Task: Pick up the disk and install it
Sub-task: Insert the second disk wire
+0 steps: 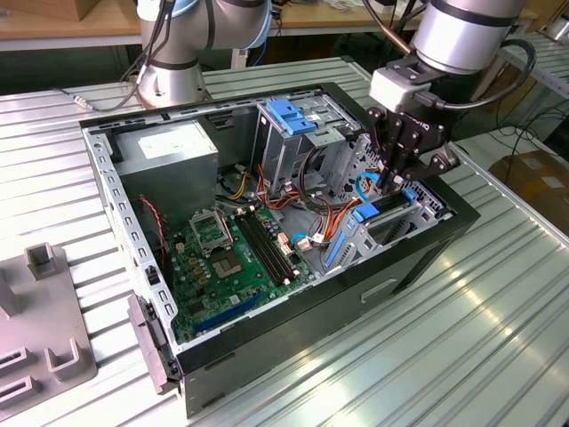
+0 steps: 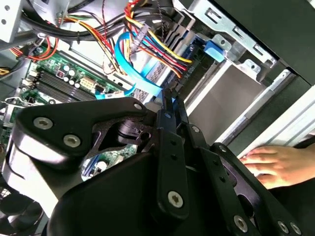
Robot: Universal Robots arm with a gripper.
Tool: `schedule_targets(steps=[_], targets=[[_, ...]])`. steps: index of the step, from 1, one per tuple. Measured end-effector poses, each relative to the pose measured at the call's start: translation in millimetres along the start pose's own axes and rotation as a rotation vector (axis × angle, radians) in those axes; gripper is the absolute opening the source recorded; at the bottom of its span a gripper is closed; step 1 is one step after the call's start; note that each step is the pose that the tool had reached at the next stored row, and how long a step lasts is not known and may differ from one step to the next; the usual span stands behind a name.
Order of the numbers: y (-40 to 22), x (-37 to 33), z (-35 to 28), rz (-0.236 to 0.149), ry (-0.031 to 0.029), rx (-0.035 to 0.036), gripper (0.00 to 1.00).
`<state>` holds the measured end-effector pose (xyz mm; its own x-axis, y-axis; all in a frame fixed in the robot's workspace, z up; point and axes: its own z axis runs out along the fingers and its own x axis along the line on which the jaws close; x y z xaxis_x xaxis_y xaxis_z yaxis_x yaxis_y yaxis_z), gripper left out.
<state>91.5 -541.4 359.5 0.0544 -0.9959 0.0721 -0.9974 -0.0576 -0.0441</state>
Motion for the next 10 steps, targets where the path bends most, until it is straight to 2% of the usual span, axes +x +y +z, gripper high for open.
schedule_targets(steps=[3,5,8,10], targets=[[1.6,4.6,1.6,0.001,-0.0089,0.0063,0.16],[2.5,4.9,2.6,0.002,-0.011,0.0167,0.16],[5.5,4.9,3.5,0.003,-0.0113,0.037,0.16],[8.8,4.7,4.1,0.004,-0.012,0.0461,0.16]])
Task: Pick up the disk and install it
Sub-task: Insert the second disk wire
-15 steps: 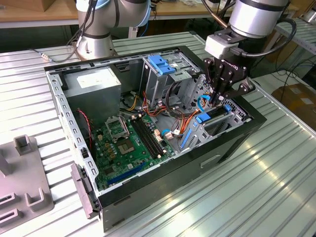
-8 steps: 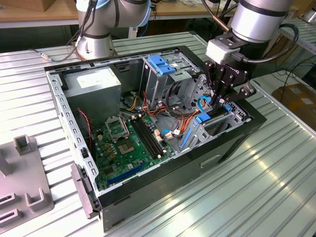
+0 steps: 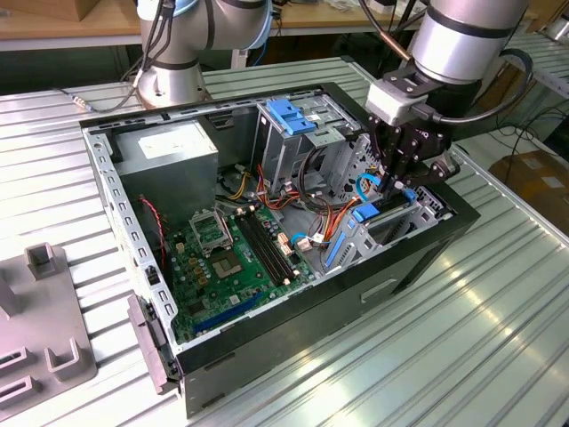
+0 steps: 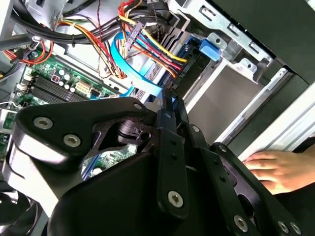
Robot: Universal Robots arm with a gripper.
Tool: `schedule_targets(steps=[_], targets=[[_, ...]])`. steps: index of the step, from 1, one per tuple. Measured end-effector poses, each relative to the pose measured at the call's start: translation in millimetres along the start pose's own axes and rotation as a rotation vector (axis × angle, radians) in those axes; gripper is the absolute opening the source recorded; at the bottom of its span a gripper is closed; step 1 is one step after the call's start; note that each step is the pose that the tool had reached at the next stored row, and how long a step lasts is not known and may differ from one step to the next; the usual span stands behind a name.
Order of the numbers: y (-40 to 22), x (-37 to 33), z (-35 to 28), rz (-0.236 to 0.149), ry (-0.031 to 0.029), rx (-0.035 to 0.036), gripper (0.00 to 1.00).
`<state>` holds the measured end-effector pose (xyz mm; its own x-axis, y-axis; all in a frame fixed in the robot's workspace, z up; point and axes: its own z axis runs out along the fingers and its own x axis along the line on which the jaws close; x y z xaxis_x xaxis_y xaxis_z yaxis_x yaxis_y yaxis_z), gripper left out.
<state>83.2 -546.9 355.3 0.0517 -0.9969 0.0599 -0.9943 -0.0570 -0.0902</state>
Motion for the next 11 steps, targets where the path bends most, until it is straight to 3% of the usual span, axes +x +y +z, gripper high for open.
schedule_targets(steps=[4,5,7,11], targets=[[3.7,-0.2,1.7,0.002,0.0002,0.0298,0.16],[4.0,-0.3,2.0,0.002,0.0005,0.0343,0.16],[4.4,-0.4,3.5,0.002,0.0006,0.038,0.16],[4.6,-0.4,5.1,0.002,0.0008,0.0387,0.16]])
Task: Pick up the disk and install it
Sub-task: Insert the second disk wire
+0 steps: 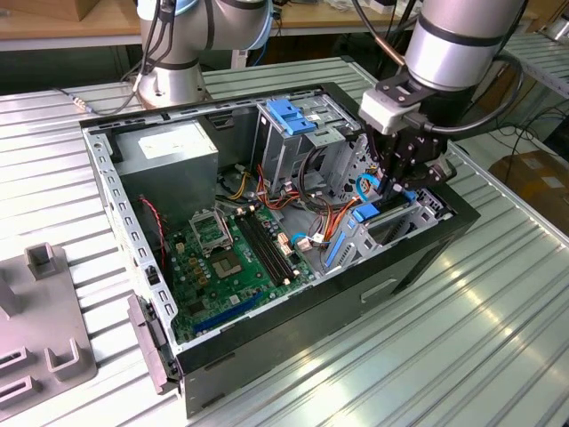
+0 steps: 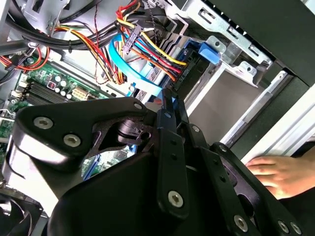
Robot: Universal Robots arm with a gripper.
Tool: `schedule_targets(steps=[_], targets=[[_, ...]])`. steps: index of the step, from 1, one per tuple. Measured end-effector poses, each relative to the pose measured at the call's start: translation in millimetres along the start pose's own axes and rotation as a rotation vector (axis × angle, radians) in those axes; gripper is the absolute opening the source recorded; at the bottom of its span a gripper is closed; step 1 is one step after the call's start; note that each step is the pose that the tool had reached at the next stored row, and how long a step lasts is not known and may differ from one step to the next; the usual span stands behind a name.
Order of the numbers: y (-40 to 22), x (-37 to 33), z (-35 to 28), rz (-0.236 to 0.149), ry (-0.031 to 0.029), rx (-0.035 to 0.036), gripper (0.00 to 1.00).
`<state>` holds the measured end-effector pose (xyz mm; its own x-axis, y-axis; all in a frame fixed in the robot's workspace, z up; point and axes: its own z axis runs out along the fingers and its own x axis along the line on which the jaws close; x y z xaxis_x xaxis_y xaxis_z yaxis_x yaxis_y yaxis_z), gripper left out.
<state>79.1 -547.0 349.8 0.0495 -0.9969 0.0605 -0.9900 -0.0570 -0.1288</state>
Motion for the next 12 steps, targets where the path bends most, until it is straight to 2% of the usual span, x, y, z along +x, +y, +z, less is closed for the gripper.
schedule_targets(steps=[12], targets=[[0.6,-0.3,4.7,0.0,-0.0001,0.0,0.16]])
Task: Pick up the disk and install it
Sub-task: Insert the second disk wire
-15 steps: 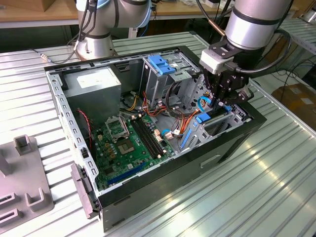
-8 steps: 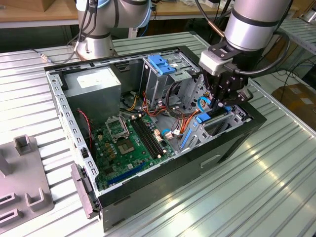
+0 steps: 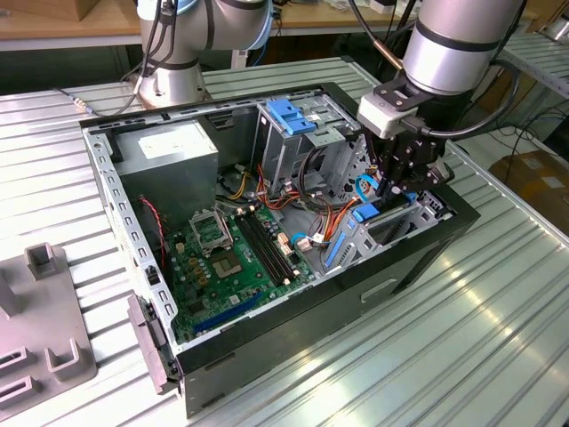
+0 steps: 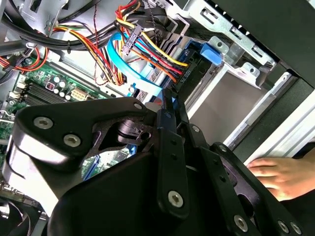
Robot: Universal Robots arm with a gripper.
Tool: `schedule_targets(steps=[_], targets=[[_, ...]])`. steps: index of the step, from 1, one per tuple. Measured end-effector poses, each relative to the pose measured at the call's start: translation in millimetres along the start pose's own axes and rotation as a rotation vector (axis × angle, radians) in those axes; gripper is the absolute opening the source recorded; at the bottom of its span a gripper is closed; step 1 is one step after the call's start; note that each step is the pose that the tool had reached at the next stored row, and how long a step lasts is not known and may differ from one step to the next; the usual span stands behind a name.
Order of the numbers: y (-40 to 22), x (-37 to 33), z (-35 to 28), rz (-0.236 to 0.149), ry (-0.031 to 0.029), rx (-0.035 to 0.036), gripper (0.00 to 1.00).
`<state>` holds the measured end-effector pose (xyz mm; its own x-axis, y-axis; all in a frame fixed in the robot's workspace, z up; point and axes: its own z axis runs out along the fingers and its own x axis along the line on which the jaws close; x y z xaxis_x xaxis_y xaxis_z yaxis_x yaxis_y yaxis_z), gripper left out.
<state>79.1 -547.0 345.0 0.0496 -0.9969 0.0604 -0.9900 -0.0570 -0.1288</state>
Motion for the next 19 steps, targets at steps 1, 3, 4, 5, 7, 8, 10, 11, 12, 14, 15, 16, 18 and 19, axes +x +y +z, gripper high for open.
schedule_targets(steps=[1,3,4,5,7,8,10,11,12,14,15,16,18,19], targets=[[0.0,0.0,0.0,0.0,0.0,0.0,0.16],[0.0,0.0,0.0,0.0,-0.0001,0.0,0.16],[0.0,0.0,0.0,0.0,-0.0003,0.0,0.16],[0.0,0.0,0.0,0.0,-0.0002,0.0001,0.16],[0.0,0.0,-0.2,0.0,-0.0002,0.0,0.16],[-0.1,0.0,-0.4,0.0,-0.0001,0.0,0.16],[-0.1,0.1,-1.1,0.0,-0.0003,0.0,0.16],[-0.2,0.0,-1.2,0.0,-0.0004,0.0001,0.16],[-0.2,0.1,-1.7,0.0,0.0002,-0.0001,0.16],[-0.4,0.2,-2.7,0.0,-0.0001,0.0,0.16],[-0.4,0.1,-2.7,0.0,-0.0002,0.0001,0.16],[-0.4,0.1,-2.7,0.0,-0.0003,0.0001,0.16],[-0.8,0.2,-2.8,0.0,-0.0001,0.0,0.16],[-1.4,0.2,-2.8,0.0,0.0001,0.0001,0.16]])
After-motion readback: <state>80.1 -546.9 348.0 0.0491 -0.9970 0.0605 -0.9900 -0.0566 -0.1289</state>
